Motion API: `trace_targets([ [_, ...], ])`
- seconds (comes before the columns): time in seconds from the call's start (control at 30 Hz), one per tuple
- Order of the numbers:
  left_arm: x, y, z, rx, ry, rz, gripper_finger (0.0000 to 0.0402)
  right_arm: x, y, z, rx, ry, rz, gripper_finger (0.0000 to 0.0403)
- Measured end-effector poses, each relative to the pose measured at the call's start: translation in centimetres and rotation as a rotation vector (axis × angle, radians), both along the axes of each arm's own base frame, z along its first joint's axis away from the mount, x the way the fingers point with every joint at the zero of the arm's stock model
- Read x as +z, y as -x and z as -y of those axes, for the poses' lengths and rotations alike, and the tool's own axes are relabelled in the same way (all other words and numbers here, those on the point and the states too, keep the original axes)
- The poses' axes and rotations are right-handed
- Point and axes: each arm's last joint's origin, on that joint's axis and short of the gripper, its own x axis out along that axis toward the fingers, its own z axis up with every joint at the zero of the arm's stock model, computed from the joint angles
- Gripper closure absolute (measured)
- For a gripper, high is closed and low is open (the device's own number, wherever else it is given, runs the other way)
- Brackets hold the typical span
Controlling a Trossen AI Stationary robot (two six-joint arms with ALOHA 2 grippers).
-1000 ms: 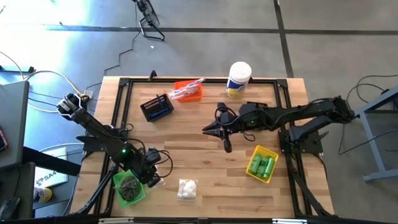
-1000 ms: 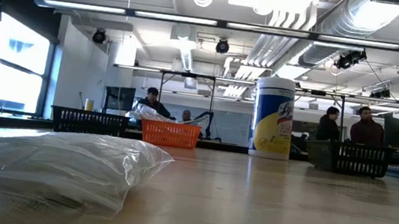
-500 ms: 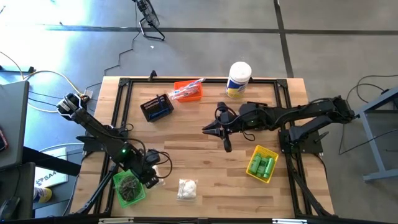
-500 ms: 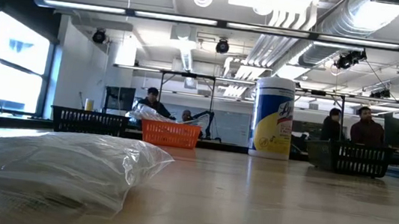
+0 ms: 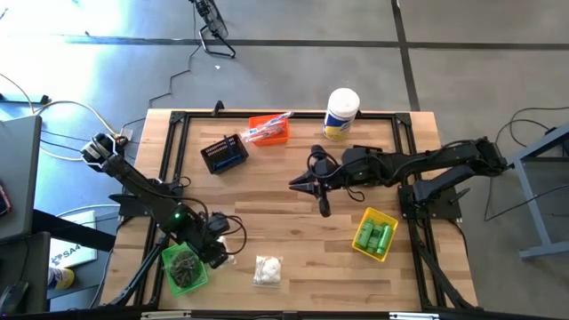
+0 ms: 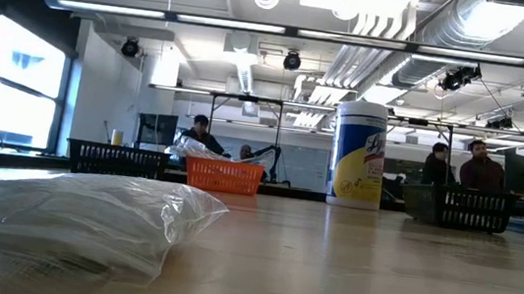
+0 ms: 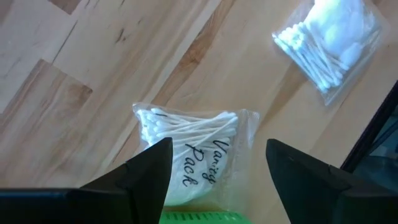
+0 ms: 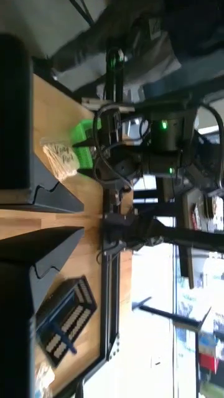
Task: Pick & Place Travel size toiletries
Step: Put the white cotton pack into the right black bin
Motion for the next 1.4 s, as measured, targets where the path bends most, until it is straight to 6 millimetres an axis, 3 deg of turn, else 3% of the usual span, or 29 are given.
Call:
trace_targets([
  [0.6,-4.7,0.4,0.2,-0.024,-0.005,-0.215,0.0148,0.2,0.0,0.2,-0.053,0.009,0.018,0.0365],
  [1.13,-7.2,-0.6,1.0,-0.017,-0.038,-0.261,0.0148,0.2,-0.1,0.2,-0.05,0.038,0.027,0.0365],
  [1.4,-7.3,-0.9,1.2,-0.015,-0.023,-0.244,0.0155,0.3,-0.1,0.2,-0.044,0.08,0.042,0.0365],
])
